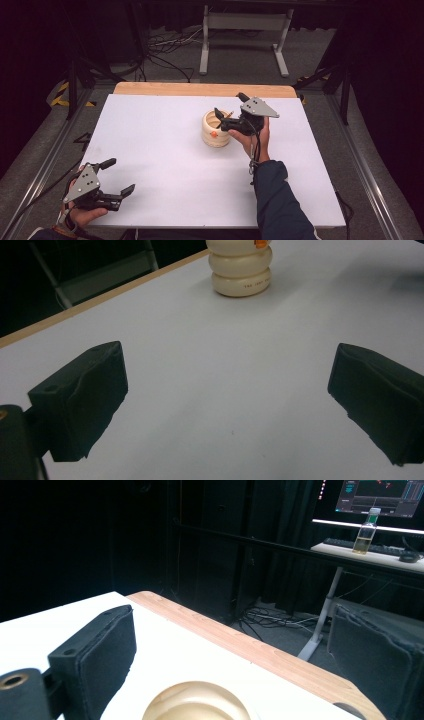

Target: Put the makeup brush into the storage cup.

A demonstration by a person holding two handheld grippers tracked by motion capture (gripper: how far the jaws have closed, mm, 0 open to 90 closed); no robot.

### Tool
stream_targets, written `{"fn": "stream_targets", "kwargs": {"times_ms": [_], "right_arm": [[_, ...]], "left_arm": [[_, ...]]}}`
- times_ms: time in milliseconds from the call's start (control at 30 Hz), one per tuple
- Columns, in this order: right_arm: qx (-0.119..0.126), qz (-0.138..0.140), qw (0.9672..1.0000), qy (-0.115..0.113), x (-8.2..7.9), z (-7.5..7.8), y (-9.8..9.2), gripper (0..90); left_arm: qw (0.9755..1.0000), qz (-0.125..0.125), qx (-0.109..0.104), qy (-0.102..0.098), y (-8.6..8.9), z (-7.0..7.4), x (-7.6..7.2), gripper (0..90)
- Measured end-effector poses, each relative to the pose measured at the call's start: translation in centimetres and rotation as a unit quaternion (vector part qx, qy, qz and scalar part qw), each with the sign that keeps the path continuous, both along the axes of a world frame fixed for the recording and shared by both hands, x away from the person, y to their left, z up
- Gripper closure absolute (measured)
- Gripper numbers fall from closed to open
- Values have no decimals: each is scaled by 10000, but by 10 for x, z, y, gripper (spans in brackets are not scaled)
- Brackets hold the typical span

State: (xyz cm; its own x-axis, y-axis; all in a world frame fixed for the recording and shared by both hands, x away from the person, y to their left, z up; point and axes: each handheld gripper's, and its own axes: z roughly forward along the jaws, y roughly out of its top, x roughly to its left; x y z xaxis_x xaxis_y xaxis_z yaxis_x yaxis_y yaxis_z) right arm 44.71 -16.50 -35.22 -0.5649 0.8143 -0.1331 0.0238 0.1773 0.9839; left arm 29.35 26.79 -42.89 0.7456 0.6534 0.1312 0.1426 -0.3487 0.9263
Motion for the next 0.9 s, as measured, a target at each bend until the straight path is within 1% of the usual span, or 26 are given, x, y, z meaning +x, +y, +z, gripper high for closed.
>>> {"fn": "stream_targets", "kwargs": {"times_ms": [133, 233, 400, 533, 733, 767, 800, 833, 900], "right_arm": [[-26, -20, 10000, -60, -3, 4, -1, 65], [-83, -35, 9999, -103, -5, 7, -2, 66], [-110, -20, 9999, -130, -8, 10, -4, 67], [-138, -79, 9998, -142, -11, 12, -5, 75], [-139, -60, 9998, -119, -14, 13, -8, 78], [-53, -22, 10000, -47, -15, 14, -11, 82], [-24, -14, 10000, -21, -15, 14, -12, 82], [-8, -3, 10000, -25, -16, 14, -13, 86], [-27, -23, 9999, -104, -19, 15, -15, 88]], "left_arm": [[10000, 1, -6, -11, 0, 0, 0, 34], [10000, -13, 5, 31, -1, 0, 0, 34], [10000, -11, 12, 18, -1, 0, 0, 34], [10000, -13, 18, 25, -1, 0, 0, 34], [10000, -6, 22, -9, -1, 0, 0, 34], [10000, -7, 14, 27, -1, 0, 0, 34], [10000, -1, 11, 17, -1, -1, 0, 34], [10000, -8, 9, 21, -1, -1, 0, 34], [10000, -12, 23, 21, -1, -1, 0, 34]]}}
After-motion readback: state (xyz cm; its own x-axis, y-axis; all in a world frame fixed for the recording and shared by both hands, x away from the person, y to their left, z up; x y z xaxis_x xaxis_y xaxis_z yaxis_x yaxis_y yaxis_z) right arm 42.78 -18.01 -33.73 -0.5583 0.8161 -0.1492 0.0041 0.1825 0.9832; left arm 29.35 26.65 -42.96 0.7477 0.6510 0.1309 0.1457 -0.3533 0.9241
